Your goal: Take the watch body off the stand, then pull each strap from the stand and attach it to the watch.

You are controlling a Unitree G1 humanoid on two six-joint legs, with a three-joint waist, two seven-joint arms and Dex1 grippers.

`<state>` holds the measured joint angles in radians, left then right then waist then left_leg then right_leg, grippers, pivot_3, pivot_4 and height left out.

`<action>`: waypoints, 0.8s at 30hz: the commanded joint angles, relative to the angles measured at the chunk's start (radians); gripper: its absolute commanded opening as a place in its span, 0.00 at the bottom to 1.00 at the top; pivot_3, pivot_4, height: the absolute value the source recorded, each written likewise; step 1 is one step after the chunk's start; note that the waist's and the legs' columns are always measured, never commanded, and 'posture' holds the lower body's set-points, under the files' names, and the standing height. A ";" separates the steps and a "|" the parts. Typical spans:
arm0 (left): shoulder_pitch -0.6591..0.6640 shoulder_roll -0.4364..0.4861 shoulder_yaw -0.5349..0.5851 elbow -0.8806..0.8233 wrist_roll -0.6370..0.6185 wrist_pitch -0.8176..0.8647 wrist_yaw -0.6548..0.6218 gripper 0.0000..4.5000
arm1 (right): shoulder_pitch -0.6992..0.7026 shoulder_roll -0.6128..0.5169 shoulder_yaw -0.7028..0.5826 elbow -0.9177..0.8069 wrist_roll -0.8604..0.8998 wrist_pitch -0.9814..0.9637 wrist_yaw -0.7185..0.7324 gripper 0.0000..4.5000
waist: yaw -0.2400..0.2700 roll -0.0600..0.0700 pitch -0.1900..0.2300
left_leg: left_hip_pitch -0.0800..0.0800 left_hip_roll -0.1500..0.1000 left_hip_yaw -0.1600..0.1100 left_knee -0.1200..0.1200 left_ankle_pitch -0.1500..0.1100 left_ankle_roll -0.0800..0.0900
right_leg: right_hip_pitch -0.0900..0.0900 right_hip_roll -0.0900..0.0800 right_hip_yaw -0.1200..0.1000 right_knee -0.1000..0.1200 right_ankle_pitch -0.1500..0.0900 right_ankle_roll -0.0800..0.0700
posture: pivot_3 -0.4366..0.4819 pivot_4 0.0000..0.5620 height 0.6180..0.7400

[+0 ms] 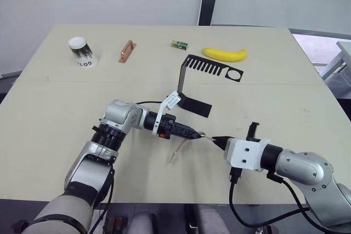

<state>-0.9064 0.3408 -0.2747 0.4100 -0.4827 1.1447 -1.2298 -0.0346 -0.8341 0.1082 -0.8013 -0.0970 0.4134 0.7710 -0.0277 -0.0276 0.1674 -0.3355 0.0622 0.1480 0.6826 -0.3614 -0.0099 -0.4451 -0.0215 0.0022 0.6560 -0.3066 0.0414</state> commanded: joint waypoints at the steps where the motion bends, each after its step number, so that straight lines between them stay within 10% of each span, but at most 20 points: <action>1: -0.015 -0.001 0.022 -0.013 -0.019 -0.004 -0.001 0.36 | -0.015 0.001 -0.030 -0.028 0.000 -0.014 -0.007 0.00 | 0.000 0.000 0.000 | 0.000 0.000 0.000 0.000 0.000 0.000 | 0.000 0.000 0.000 0.000 0.000 0.000 | 0.48 0.27 1.00; 24: -0.013 -0.022 0.042 -0.032 -0.033 0.026 0.019 0.36 | -0.029 0.017 0.001 -0.026 -0.014 -0.007 -0.010 0.00 | 0.000 0.000 0.000 | 0.000 0.000 0.000 0.000 0.000 0.000 | 0.000 0.000 0.000 0.000 0.000 0.000 | 0.48 0.27 1.00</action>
<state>-0.9063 0.3277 -0.2501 0.4089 -0.4860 1.1683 -1.2114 -0.0539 -0.8240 0.1104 -0.8012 -0.1051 0.4151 0.7707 -0.0275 -0.0276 0.1674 -0.3355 0.0622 0.1480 0.6826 -0.3614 -0.0099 -0.4451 -0.0215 0.0021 0.6561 -0.3066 0.0413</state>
